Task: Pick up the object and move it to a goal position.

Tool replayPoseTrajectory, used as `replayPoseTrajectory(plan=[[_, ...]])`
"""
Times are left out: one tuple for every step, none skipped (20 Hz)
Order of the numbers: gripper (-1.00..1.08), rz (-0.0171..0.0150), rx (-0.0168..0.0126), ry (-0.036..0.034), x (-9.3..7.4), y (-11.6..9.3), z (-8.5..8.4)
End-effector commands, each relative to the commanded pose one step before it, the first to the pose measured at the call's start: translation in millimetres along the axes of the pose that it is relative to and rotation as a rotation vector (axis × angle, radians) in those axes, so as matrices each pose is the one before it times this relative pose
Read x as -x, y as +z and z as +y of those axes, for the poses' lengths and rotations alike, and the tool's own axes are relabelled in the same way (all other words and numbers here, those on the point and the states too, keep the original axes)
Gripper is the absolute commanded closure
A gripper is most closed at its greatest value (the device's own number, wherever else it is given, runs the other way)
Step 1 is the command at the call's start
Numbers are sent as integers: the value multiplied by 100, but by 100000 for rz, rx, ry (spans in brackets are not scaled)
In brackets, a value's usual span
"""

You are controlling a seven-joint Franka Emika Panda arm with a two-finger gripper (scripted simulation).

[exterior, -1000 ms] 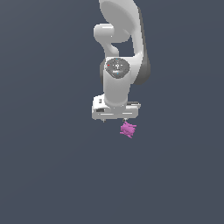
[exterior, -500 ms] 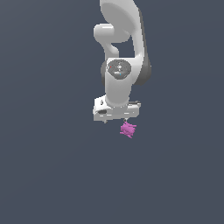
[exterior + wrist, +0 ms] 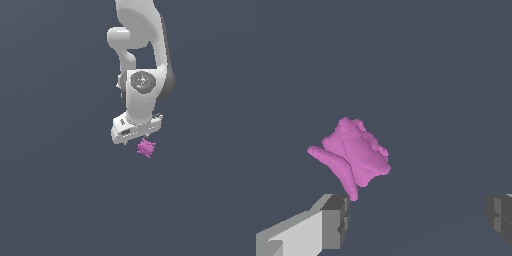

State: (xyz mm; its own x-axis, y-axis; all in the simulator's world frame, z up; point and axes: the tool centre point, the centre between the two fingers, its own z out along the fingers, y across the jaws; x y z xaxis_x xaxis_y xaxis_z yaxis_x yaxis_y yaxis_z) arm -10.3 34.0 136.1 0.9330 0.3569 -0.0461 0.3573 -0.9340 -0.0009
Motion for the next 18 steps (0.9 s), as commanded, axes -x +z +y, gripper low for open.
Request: replayPoseTrajectory(plan=[[-92,407,193,-8070,-155,417,-596],[-92,173,78,-3280,-81,165,-238],[-92,175,77,-3281,-87,164,-238],[-92,178,77,-3282,-94,162,-237],[-92,181,77,-3284,-101,161,-236],[-92,185,77,-3285,-108,159,-235],[-92,188,77,-3287,-115,158,-234],[-92,191,78,-3288,-122,156,-232],[-92,195,79,-3289,-129,155,-230],[-92,199,80,-3290,-136,153,-228],[-92,202,81,-3274,-143,151,-225],[-92,197,79,-3136,-143,143,-213],[-92,189,76,-2967,-141,134,-199],[-92,181,73,-2799,-139,125,-185],[-92,173,70,-2629,-135,116,-172],[-92,164,67,-2461,-131,108,-159],[-92,155,64,-2290,-125,100,-146],[-92,145,61,-2121,-119,92,-133]])
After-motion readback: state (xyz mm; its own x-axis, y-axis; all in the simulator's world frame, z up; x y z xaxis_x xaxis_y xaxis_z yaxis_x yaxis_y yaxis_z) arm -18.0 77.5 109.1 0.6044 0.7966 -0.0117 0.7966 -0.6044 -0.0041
